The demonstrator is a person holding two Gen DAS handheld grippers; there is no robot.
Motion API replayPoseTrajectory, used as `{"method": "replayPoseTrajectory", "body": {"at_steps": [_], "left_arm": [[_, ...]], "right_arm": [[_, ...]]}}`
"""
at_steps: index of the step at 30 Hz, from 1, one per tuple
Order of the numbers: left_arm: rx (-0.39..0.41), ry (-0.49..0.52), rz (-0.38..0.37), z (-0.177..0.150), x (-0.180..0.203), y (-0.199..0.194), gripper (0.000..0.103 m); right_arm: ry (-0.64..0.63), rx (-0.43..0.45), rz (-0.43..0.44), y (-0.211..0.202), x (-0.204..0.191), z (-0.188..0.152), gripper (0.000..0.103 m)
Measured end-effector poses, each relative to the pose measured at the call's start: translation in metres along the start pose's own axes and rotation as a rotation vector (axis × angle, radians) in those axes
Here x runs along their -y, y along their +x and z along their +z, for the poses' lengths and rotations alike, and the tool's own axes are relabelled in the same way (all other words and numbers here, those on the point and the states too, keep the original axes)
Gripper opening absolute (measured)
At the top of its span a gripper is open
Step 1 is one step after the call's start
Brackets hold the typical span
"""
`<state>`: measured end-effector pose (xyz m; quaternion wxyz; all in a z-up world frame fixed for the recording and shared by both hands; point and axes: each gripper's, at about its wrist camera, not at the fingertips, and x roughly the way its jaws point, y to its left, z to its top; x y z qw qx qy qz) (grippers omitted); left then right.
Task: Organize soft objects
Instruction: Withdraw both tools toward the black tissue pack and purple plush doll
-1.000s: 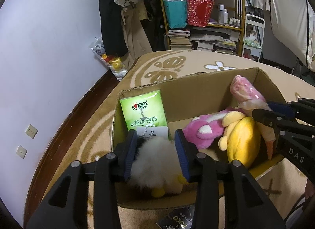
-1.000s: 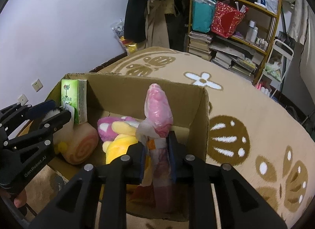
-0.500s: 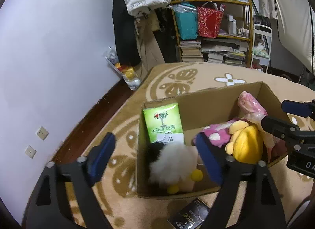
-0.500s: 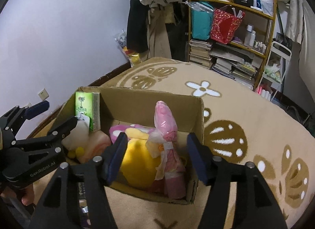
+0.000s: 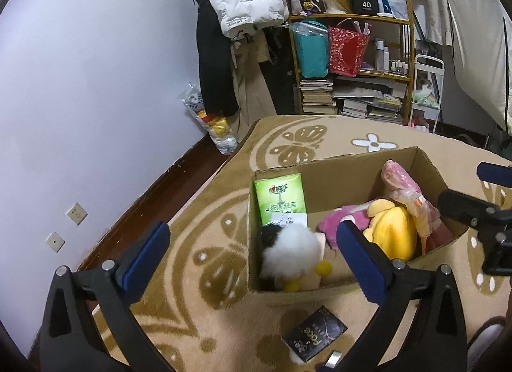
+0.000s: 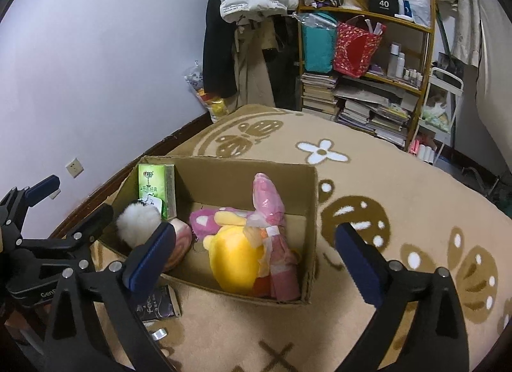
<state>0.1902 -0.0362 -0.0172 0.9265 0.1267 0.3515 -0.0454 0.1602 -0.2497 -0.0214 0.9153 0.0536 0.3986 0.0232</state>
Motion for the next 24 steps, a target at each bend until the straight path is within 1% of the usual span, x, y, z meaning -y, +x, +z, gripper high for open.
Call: {"method": "replayPoseTrajectory", "body": {"at_steps": [8, 12, 16, 24], "left_arm": [[0.030, 0.008, 0.014, 0.005, -0.008, -0.033, 0.103], [0.039, 0.001, 0.008, 0.002, -0.013, -0.053, 0.103], [0.021, 0.001, -0.003, -0.006, -0.019, -0.066, 0.103], [-0.024, 0.011, -0.015, -0.024, -0.025, -0.084, 0.103]], "right_arm": [[0.022, 0.050, 0.007, -0.039, 0.002, 0.005, 0.103], [0.020, 0.065, 0.026, -0.057, -0.003, 0.002, 0.103], [0.018, 0.070, 0.036, -0.073, -0.010, -0.005, 0.103], [0.010, 0.055, 0.051, -0.090, -0.026, -0.035, 0.103]]}}
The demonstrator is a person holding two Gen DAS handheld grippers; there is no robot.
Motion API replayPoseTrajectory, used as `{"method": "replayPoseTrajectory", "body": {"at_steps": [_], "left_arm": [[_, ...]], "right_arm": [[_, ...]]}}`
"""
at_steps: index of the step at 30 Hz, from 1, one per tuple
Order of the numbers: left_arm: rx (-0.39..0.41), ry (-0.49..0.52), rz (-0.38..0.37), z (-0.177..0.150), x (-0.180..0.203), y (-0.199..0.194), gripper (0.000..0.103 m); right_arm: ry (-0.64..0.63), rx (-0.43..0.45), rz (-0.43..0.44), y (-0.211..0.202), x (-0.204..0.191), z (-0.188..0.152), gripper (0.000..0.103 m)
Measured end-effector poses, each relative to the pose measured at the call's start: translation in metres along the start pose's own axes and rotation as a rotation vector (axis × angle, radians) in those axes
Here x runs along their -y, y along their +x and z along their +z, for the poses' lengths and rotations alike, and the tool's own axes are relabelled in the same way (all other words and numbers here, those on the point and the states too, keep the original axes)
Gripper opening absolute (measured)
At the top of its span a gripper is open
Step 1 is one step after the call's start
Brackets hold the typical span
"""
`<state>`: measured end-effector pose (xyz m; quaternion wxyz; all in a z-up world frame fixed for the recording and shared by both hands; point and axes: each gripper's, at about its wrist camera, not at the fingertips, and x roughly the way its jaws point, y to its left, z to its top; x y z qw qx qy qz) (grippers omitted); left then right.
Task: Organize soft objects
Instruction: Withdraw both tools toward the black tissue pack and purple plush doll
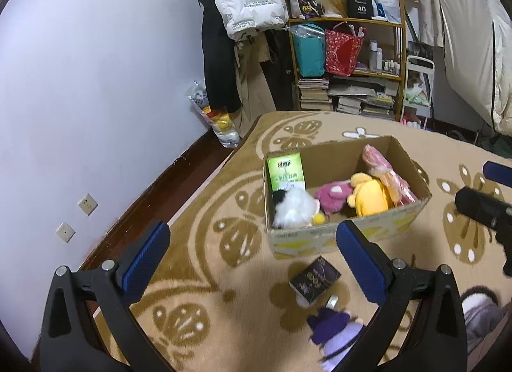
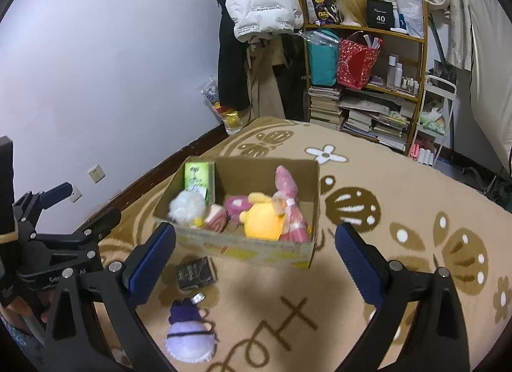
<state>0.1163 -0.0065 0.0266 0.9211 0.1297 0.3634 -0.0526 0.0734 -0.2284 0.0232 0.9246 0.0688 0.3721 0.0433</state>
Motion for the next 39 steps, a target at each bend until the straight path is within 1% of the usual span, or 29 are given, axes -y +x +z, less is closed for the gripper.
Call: {"method": "replayPoseTrajectory", "body": {"at_steps": [6, 13, 20, 22, 27, 30, 39], "left_arm": [[-0.018, 0.004, -0.008, -0.013, 0.002, -0.005, 0.103], [-0.074, 0.017, -0.031, -0.027, 0.007, 0.009, 0.103], [-0.164, -0.010, -0.067, -0.035, 0.004, 0.035, 0.103], [-0.223, -0.014, -0.072, -0.037, 0.004, 0.048, 0.103], [-0.312, -0.002, -0.092, -0.045, 0.008, 0.071, 0.103], [-0.335, 0.004, -0.094, -0.047, 0.010, 0.082, 0.103], [-0.435, 0.011, -0.134, -0.055, 0.016, 0.119, 0.103]], "right_arm": [[-0.017, -0.026, 0.007, -0.002, -0.015, -0.020, 0.103], [-0.057, -0.077, 0.023, 0.008, -0.031, -0.042, 0.103], [-0.046, -0.143, 0.052, 0.030, -0.037, -0.064, 0.103], [-0.048, -0.162, 0.054, 0.036, -0.038, -0.068, 0.103], [-0.031, -0.217, 0.066, 0.057, -0.035, -0.079, 0.103], [-0.028, -0.250, 0.079, 0.071, -0.037, -0.085, 0.103], [-0.013, -0.348, 0.115, 0.107, -0.045, -0.104, 0.103]]}}
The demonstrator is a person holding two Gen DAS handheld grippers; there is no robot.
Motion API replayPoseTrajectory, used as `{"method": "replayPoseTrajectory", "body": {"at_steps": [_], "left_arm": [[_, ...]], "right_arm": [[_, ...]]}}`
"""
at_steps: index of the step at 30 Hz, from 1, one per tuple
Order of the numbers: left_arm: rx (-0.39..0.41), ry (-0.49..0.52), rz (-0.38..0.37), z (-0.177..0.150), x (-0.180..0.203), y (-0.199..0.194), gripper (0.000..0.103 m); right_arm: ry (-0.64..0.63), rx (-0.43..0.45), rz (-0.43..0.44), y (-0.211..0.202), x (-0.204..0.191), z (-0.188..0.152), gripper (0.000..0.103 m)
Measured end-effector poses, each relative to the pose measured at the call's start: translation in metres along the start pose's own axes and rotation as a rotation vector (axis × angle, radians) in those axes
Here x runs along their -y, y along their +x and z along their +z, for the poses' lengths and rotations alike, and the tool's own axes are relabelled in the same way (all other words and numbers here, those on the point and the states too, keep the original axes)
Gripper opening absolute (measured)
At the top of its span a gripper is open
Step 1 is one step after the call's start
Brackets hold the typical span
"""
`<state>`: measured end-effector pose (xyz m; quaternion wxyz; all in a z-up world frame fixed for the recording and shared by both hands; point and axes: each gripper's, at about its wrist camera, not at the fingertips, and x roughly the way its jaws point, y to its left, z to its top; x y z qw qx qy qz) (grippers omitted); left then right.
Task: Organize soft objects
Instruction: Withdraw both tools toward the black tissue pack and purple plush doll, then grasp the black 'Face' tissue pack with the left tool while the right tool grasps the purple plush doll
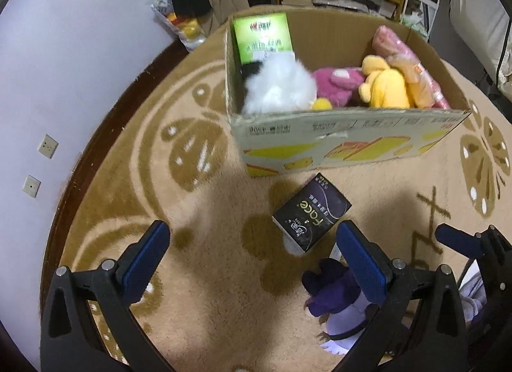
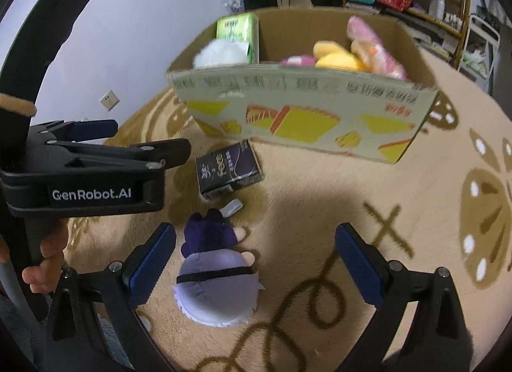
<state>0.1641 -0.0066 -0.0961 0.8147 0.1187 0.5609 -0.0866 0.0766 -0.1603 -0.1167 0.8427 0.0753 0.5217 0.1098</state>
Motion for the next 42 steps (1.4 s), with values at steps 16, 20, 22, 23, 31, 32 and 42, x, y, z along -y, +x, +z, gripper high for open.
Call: {"method": "replayPoseTrajectory", "body": {"at_steps": [16, 20, 22, 23, 31, 32, 42], "left_arm": [[-0.106, 0.041, -0.066, 0.006, 0.010, 0.039, 0.103], [-0.112, 0.079, -0.056, 0.005, 0.017, 0.044, 0.103], [-0.122, 0.096, -0.066, 0.007, 0.020, 0.050, 0.103], [-0.127, 0.104, -0.067, 0.007, 0.024, 0.053, 0.103], [-0.145, 0.153, -0.073, 0.012, 0.042, 0.071, 0.103], [-0.147, 0.153, -0.072, 0.013, 0.043, 0.074, 0.103], [-0.168, 0.153, -0.052, 0.024, 0.049, 0.099, 0.103]], "right_arm": [[0.010, -0.113, 0.032, 0.047, -0.004, -0.008, 0.103], [0.007, -0.128, 0.029, 0.052, -0.006, -0.010, 0.103], [0.015, -0.142, 0.036, 0.056, -0.007, -0.012, 0.103], [0.016, -0.147, 0.040, 0.058, -0.007, -0.012, 0.103], [0.030, -0.170, 0.045, 0.064, -0.013, -0.014, 0.101], [0.030, -0.173, 0.045, 0.065, -0.012, -0.014, 0.101], [0.049, -0.181, 0.063, 0.075, -0.002, -0.014, 0.101]]}}
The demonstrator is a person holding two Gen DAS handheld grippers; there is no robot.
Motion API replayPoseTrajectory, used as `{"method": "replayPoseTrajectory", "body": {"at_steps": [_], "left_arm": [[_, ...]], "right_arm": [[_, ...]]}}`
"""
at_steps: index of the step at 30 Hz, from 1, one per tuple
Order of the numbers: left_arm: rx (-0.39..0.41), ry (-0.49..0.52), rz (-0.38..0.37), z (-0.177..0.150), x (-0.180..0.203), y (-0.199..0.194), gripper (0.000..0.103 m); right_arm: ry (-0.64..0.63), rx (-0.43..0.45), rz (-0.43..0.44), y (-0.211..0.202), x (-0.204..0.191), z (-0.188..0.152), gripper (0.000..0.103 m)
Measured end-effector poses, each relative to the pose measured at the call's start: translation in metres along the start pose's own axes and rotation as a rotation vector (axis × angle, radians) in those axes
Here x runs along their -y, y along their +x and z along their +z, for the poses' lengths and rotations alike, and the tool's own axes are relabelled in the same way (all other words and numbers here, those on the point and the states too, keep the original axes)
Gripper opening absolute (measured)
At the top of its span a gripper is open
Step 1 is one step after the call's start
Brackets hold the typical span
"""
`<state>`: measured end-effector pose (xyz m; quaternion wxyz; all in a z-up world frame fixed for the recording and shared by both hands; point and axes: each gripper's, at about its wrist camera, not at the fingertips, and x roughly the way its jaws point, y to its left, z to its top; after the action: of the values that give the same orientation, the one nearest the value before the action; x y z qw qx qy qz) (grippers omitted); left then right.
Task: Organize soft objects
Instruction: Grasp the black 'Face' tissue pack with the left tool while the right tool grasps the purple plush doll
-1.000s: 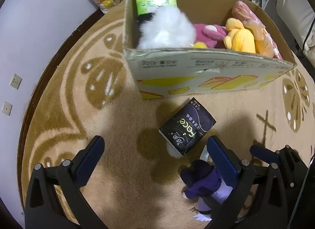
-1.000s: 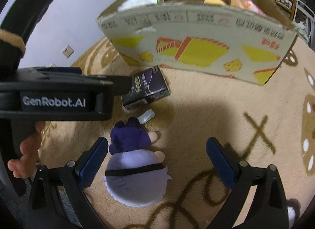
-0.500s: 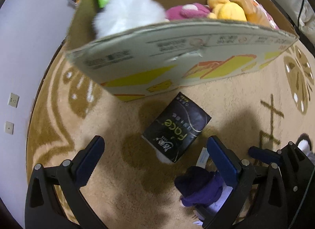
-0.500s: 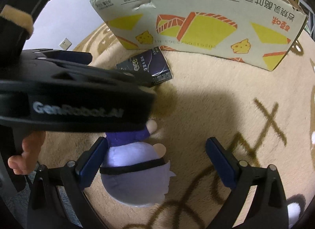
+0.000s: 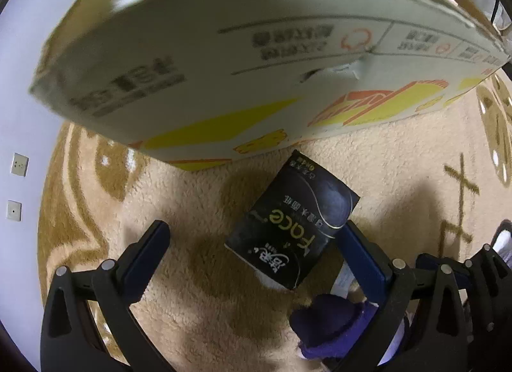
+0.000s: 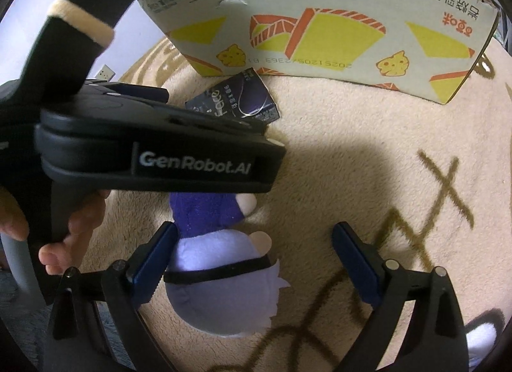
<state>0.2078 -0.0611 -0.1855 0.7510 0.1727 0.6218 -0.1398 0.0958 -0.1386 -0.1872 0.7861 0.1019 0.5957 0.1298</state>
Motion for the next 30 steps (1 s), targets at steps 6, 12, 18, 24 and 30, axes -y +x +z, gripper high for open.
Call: {"method": "replayPoseTrajectory", "body": {"at_steps": [6, 12, 18, 24, 30], "left_arm": [[-0.011, -0.041, -0.013, 0.009, -0.005, 0.007, 0.103], [-0.008, -0.051, -0.001, 0.007, -0.009, 0.014, 0.102], [0.010, -0.045, -0.005, 0.002, 0.006, 0.008, 0.094], [0.044, -0.029, -0.006, -0.006, 0.005, -0.012, 0.071], [0.068, -0.066, -0.021, -0.008, -0.004, -0.021, 0.045]], "right_arm": [[-0.009, -0.001, -0.008, 0.002, -0.001, 0.002, 0.101], [-0.050, 0.016, 0.011, 0.000, -0.020, 0.001, 0.072], [-0.074, 0.005, 0.048, 0.008, -0.033, 0.003, 0.053], [-0.060, 0.049, 0.024, -0.006, -0.031, 0.002, 0.050], [0.024, 0.070, -0.003, -0.011, -0.016, 0.008, 0.050]]}}
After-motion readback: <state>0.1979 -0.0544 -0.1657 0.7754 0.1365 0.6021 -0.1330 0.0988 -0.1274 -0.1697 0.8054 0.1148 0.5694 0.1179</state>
